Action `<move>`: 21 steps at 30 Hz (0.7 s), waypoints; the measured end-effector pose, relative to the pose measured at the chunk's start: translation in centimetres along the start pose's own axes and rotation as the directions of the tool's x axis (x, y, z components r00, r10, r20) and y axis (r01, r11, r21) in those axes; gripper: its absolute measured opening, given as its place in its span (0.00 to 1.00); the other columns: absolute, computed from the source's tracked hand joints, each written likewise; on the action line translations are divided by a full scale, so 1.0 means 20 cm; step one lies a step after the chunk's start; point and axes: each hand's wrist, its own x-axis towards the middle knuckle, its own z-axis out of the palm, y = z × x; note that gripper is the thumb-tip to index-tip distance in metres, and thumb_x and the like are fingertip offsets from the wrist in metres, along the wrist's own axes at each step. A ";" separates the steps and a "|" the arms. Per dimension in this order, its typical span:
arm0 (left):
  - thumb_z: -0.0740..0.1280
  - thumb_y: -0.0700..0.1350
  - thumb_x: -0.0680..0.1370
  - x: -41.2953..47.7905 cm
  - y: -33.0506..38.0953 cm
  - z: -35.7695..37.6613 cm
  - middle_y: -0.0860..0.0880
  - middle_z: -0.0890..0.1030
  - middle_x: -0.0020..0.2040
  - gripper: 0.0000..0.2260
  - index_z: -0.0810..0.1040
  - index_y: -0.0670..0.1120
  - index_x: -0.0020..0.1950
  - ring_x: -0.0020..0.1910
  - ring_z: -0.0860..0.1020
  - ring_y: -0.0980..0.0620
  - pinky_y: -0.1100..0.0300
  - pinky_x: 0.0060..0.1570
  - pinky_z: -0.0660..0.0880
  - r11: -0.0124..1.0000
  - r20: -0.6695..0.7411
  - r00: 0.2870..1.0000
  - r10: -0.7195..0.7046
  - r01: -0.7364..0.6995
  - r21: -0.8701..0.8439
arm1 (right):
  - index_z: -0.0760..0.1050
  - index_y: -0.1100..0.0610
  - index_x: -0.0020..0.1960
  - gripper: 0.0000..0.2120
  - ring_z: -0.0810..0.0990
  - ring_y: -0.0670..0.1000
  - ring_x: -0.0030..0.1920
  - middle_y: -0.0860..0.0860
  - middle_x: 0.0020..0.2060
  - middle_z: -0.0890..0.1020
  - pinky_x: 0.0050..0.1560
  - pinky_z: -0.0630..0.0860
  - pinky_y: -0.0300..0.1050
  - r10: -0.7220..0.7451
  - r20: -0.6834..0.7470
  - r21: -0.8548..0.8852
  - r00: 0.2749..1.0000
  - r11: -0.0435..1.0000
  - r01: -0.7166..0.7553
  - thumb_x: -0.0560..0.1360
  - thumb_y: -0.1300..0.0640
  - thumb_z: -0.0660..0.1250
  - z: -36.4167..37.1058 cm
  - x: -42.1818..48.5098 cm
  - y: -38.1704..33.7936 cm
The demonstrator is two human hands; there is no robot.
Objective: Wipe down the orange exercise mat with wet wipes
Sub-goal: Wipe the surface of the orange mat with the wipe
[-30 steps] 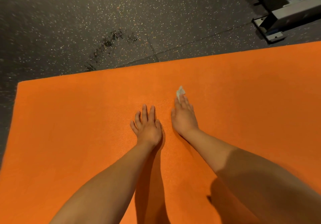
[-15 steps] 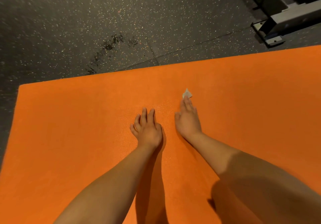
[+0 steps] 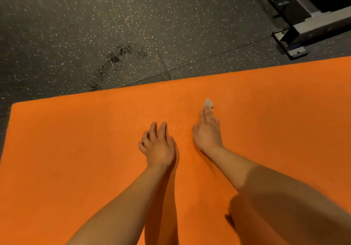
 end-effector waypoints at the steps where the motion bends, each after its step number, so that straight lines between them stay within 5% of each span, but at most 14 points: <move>1: 0.58 0.56 0.82 0.02 0.01 -0.01 0.51 0.54 0.81 0.25 0.59 0.60 0.79 0.75 0.53 0.43 0.43 0.70 0.50 1.000 -0.019 1.000 -0.010 0.010 -0.003 | 0.44 0.59 0.83 0.30 0.40 0.49 0.81 0.52 0.82 0.40 0.81 0.40 0.54 -0.070 0.030 0.020 0.997 0.997 0.069 0.85 0.54 0.52 0.02 0.00 -0.05; 4: 0.58 0.55 0.82 0.10 0.03 -0.02 0.52 0.52 0.82 0.25 0.58 0.61 0.80 0.75 0.53 0.44 0.42 0.70 0.51 1.000 -0.026 1.000 -0.001 0.001 0.030 | 0.45 0.58 0.83 0.30 0.41 0.47 0.81 0.49 0.82 0.42 0.81 0.41 0.55 -0.326 0.132 0.019 0.936 0.945 0.326 0.85 0.52 0.53 0.06 0.00 -0.16; 7: 0.55 0.56 0.83 0.15 0.05 0.00 0.53 0.47 0.83 0.25 0.55 0.61 0.80 0.77 0.50 0.44 0.40 0.72 0.50 0.998 0.009 0.999 0.032 -0.032 0.061 | 0.46 0.55 0.83 0.28 0.40 0.45 0.81 0.47 0.82 0.42 0.80 0.41 0.57 -0.401 0.146 -0.127 0.905 0.899 0.419 0.85 0.50 0.49 0.05 0.03 -0.11; 10: 0.54 0.57 0.83 0.15 0.07 0.02 0.54 0.46 0.83 0.25 0.54 0.62 0.81 0.77 0.49 0.45 0.39 0.72 0.49 0.997 0.006 1.000 0.025 -0.025 0.078 | 0.45 0.55 0.83 0.29 0.39 0.47 0.81 0.48 0.82 0.42 0.79 0.39 0.57 -0.157 -0.004 -0.128 0.988 0.980 0.155 0.86 0.49 0.47 -0.03 0.10 0.03; 13: 0.55 0.57 0.82 0.17 0.06 0.03 0.54 0.50 0.82 0.24 0.58 0.63 0.79 0.76 0.51 0.45 0.40 0.71 0.50 0.998 -0.019 1.000 0.023 -0.022 0.056 | 0.46 0.57 0.83 0.29 0.40 0.48 0.81 0.50 0.82 0.43 0.78 0.38 0.54 0.075 -0.092 -0.042 0.993 0.996 -0.079 0.85 0.49 0.49 -0.08 0.16 0.10; 18: 0.56 0.56 0.77 0.21 0.10 0.03 0.51 0.59 0.80 0.25 0.66 0.60 0.75 0.73 0.57 0.43 0.41 0.68 0.54 0.999 -0.080 0.996 -0.030 0.029 -0.015 | 0.52 0.59 0.82 0.28 0.46 0.49 0.82 0.52 0.82 0.52 0.81 0.43 0.54 -0.338 0.032 0.004 0.941 0.941 0.338 0.85 0.54 0.55 0.03 0.10 -0.10; 21: 0.58 0.54 0.80 0.25 0.12 0.03 0.50 0.56 0.81 0.24 0.64 0.60 0.77 0.73 0.55 0.43 0.41 0.68 0.52 0.999 -0.076 0.996 0.037 -0.037 0.002 | 0.54 0.60 0.82 0.27 0.48 0.50 0.82 0.52 0.82 0.54 0.81 0.47 0.52 -0.394 0.042 0.017 0.918 0.919 0.394 0.85 0.56 0.55 0.04 0.16 -0.08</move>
